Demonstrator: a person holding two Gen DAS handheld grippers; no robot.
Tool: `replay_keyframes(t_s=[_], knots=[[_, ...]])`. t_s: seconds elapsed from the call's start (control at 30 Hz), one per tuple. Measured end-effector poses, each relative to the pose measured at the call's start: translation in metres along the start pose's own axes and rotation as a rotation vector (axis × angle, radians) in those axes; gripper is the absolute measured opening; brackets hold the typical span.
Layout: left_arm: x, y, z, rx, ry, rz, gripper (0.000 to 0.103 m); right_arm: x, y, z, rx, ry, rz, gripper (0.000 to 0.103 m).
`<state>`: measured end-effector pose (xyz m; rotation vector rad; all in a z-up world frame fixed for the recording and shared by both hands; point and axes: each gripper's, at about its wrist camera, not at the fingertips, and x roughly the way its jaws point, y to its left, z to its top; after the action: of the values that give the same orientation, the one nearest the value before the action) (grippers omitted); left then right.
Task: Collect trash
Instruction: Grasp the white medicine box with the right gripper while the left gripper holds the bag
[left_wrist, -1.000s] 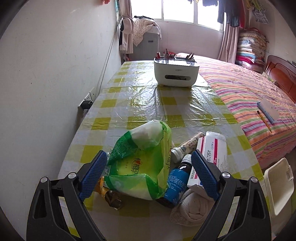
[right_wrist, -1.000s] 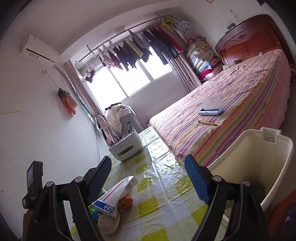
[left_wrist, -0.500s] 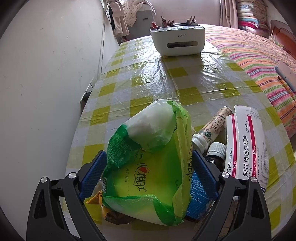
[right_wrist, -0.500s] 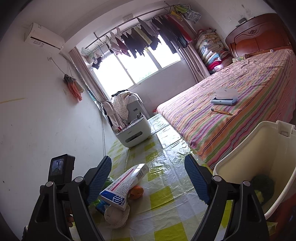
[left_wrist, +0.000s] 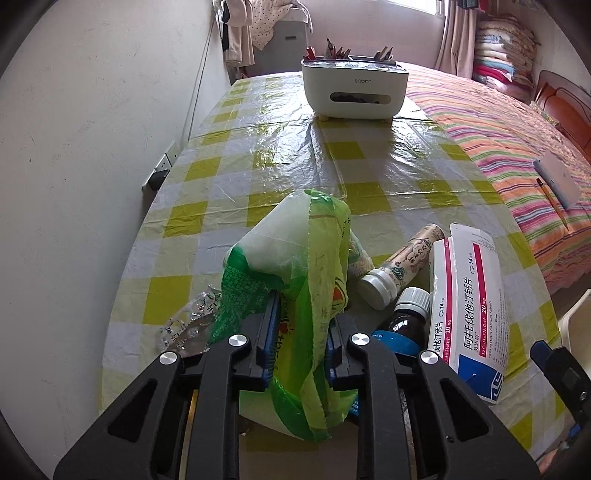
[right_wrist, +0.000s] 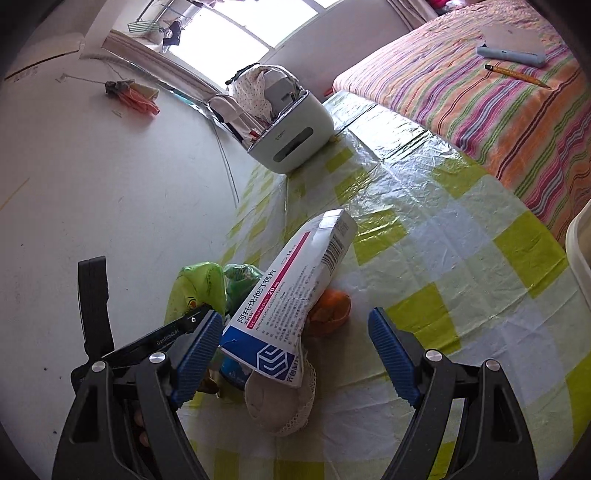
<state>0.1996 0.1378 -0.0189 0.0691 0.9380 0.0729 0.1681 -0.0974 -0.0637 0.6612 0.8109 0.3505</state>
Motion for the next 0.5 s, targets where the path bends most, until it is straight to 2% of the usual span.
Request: replay_keyframes(t_s=[0.1,0.17,0.3,0.5], knots=[[-0.011,0.003,0.0,-0.017,-0.032,-0.016,0.01,0.014,0.006,-0.002,-0.009,0.048,-0.015,0.079],[-0.018,0.005,-0.001,-0.029,-0.047,-0.035,0.01,0.022,0.011,-0.003,-0.02,0.068,-0.036,0.079],[-0.031,0.004,-0.003,-0.021,-0.091,-0.012,0.01,0.034,0.026,-0.001,-0.038,0.097,-0.09,0.079],[-0.04,0.005,-0.006,-0.022,-0.112,-0.029,0.01,0.041,0.05,0.003,-0.062,0.116,-0.144,0.079]])
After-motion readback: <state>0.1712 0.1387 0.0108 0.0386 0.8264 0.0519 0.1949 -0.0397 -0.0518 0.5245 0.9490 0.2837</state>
